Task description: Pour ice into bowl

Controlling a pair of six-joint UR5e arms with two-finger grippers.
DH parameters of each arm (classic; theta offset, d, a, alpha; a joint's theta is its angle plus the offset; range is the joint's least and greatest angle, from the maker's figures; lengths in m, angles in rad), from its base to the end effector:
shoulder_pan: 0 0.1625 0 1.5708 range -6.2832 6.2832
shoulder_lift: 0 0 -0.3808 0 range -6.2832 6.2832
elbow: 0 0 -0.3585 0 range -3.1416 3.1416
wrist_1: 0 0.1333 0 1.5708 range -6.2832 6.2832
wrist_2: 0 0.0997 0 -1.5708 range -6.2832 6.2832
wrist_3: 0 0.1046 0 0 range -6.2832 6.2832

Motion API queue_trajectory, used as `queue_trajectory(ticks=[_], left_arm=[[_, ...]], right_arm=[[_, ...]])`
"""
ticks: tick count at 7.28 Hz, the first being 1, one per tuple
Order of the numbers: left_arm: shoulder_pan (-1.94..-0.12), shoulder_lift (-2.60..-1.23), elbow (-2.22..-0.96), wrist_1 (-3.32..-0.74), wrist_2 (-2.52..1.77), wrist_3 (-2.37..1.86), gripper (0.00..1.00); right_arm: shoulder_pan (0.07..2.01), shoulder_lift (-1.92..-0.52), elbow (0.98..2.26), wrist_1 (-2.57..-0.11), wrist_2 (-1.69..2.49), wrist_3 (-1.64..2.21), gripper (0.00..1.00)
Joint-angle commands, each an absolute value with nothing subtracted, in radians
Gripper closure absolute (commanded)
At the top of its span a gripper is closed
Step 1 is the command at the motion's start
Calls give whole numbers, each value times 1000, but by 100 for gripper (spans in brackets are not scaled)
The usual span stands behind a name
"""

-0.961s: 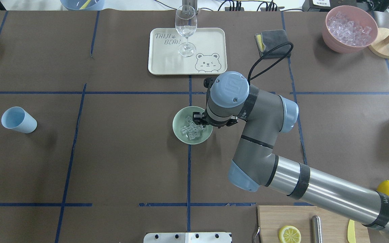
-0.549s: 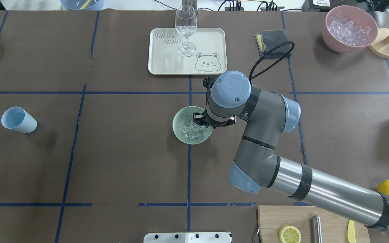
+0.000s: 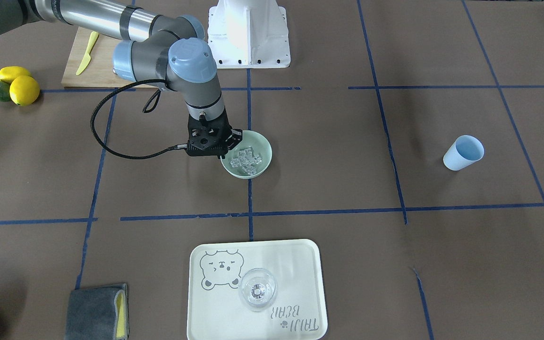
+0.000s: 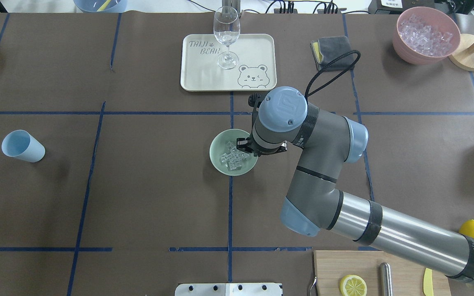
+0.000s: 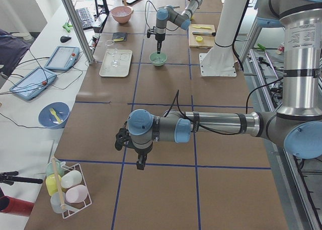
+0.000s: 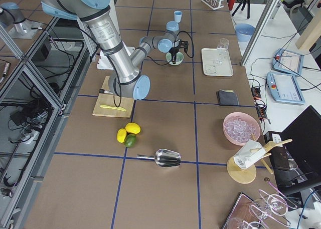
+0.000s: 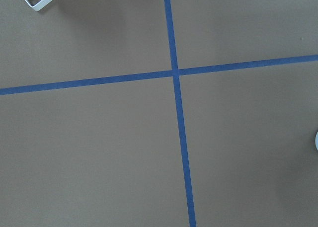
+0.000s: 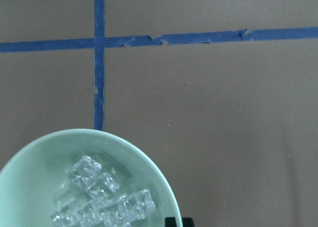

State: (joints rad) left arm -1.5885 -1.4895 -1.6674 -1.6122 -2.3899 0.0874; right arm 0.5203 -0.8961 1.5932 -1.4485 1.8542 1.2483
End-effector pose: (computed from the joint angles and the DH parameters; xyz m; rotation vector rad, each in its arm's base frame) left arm -0.0645 -0.4300 0.6022 0.0965 0.8152 0.0890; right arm -0.5159 -0.4155 0.2254 0.0889 -0.8516 0.0695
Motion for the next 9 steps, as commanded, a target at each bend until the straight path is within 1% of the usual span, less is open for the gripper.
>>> queue_trajectory(ticks=[1,3,5,9], left_arm=[[-1589,-1489,-1667,-1612,-2390,87,0],[-1589,-1488,-1667,-1612,-2390,86,0],[-1589,-1488,-1667,-1612,-2390,86,0],[-1589,-1486,-1667,-1612,-2390,87,0]], right_arm=[[526,-919,1667,-1451,1859,1247,100],[592,-957,1811,-1572,1896,1232,100],[731,-1044,1893,-1592,2050,1121,100],[897,-1358,1962,-1560,2149,789,100]])
